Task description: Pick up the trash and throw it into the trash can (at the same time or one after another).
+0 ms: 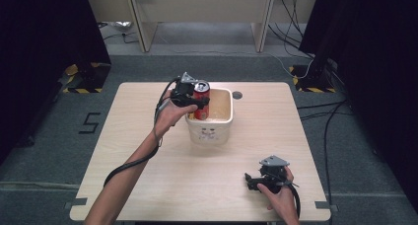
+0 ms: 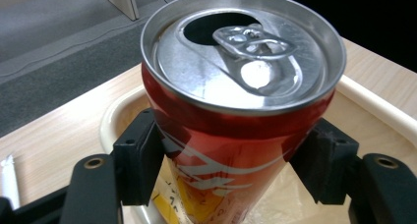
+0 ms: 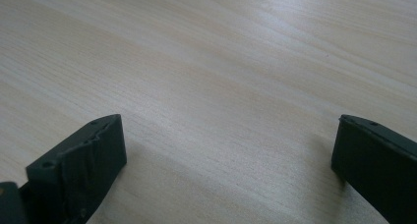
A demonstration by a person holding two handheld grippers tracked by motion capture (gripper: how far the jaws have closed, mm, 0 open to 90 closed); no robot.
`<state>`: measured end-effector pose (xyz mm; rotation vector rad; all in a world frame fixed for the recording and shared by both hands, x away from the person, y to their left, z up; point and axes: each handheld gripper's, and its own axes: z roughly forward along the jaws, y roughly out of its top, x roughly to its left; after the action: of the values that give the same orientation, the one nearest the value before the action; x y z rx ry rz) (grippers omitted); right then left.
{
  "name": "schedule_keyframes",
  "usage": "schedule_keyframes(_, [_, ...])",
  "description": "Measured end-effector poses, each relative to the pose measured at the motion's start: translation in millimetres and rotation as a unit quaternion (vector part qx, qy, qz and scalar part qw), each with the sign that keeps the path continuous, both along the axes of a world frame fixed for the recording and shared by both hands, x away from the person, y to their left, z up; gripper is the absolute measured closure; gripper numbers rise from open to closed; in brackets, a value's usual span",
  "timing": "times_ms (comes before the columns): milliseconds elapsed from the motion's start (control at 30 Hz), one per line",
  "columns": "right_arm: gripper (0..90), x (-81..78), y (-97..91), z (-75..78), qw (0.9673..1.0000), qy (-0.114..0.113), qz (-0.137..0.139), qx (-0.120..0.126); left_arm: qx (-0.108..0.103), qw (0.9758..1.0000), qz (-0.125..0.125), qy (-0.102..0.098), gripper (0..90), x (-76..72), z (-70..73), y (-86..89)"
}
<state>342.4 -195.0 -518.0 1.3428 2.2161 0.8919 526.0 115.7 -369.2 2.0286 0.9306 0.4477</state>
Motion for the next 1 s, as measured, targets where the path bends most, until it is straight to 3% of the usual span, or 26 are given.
schedule_keyframes(167, [0.3, 0.0, 0.0, 0.0, 1.0, 0.0, 0.0, 0.0, -0.005, 1.0, 0.001, 0.001, 32.0, -0.2, 0.6, -0.1])
schedule_keyframes(233, [0.3, 0.0, -0.1, 0.0, 1.0, 0.0, 0.0, 0.0, -0.015, 0.9999, 0.006, 0.006, 22.9, -1.7, 3.7, 0.8])
schedule_keyframes(433, [0.3, 0.1, -0.1, -0.1, 1.0, -0.001, 0.001, -0.001, -0.028, 0.9996, 0.006, -0.008, 17.3, -8.0, 15.7, 2.6])
schedule_keyframes(667, [0.3, 0.1, -0.1, -0.1, 1.0, -0.001, 0.002, -0.001, -0.033, 0.9993, 0.003, -0.018, 17.4, -16.7, 31.0, 6.1])
schedule_keyframes(1000, [0.3, 0.1, -0.1, -0.1, 1.0, -0.001, 0.002, -0.002, -0.046, 0.9987, 0.013, -0.016, 18.7, -17.9, 34.8, 18.7])
